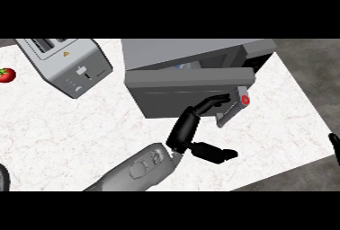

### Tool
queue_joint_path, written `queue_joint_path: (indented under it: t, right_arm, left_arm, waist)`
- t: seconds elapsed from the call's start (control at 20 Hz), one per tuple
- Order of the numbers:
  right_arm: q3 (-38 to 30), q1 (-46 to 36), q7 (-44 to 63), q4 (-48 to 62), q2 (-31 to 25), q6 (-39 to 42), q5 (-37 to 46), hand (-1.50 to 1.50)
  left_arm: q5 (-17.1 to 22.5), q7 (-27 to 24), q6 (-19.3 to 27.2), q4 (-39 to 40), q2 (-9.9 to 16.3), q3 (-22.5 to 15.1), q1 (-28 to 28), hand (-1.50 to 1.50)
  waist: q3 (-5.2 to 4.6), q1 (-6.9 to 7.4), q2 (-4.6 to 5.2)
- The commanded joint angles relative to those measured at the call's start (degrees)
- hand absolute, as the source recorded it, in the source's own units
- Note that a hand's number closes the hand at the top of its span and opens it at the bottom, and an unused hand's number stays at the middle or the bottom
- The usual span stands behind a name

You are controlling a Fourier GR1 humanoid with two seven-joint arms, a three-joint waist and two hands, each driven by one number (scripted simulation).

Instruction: Pick up the milk, place it into the microwave and close the microwave

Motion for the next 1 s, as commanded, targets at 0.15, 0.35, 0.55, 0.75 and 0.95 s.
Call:
queue_joint_path:
  t: [0.15, 0.35, 0.55, 0.75, 0.95]
  right_arm:
    - [-0.5, -2.2, 1.9, -1.0, -2.1, 1.5, -3.6, -1.50]
    - [-0.3, -3.8, 3.0, -1.5, -2.9, 2.2, -6.1, -1.50]
    - [-0.5, -5.1, 4.1, -1.3, -4.0, 2.5, -7.6, -1.50]
    - [-0.7, -6.2, 4.5, -1.4, -4.5, 2.9, -9.1, -1.50]
    - [-1.0, -6.6, 6.2, -1.2, -5.9, 2.7, -10.1, -1.50]
  left_arm:
    - [4.8, -2.6, 2.4, 3.6, -0.1, 1.2, -5.8, -1.50]
    - [7.2, -3.3, 3.0, 5.8, -0.1, 1.9, -8.3, -1.50]
    - [9.3, -3.8, 3.5, 7.6, -0.1, 2.1, -10.9, -1.50]
    - [11.0, -5.7, 3.6, 8.9, -0.1, 1.7, -11.5, -1.50]
    - [12.6, -6.8, 4.5, 9.8, -0.1, 1.6, -12.3, -1.50]
  waist:
    - [0.08, -2.69, 0.73]
    - [0.09, -3.18, 1.12]
    - [0.18, -4.08, 1.47]
    - [0.20, -4.82, 1.66]
    - [0.14, -5.46, 1.74]
